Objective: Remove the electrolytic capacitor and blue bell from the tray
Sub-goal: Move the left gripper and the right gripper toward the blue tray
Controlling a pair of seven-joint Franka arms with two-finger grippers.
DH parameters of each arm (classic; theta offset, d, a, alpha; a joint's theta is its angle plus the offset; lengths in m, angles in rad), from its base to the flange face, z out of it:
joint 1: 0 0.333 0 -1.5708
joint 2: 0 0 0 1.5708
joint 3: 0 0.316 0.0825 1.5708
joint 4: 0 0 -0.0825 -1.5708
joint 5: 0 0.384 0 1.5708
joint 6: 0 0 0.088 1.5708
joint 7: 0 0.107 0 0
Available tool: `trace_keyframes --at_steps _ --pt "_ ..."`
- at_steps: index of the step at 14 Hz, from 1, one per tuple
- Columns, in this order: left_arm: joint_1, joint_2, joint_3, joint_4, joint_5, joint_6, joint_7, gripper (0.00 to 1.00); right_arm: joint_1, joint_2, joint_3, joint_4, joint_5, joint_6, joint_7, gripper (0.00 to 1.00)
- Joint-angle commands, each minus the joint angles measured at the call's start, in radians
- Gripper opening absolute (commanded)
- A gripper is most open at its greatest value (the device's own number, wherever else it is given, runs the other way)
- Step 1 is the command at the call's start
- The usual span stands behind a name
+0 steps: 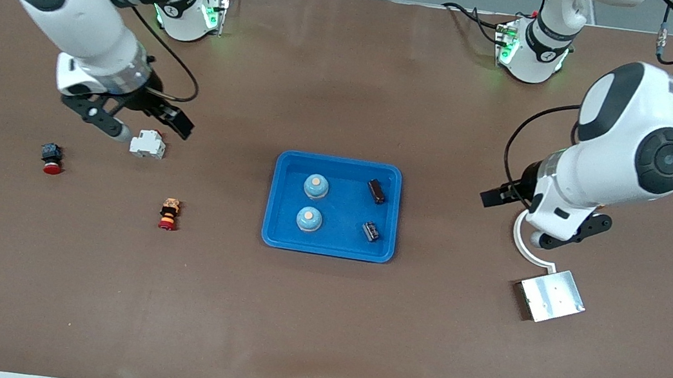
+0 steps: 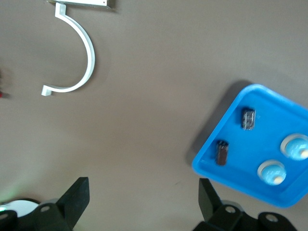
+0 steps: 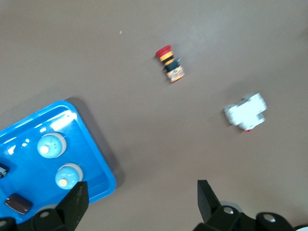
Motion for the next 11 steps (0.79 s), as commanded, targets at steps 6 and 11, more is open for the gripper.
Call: trace_keyframes --at_steps 6,11 --pt "-0.083 0.205 0.005 0.1 -0.012 0.176 -0.318 1.0 0.153 0.152 -0.011 0.002 0.007 0.194 0.271 1.0" --pt "-0.155 0.311 0.005 0.118 -0.009 0.333 -0.42 1.0 0.224 0.255 -0.011 0.011 0.005 0.355 0.382 1.0"
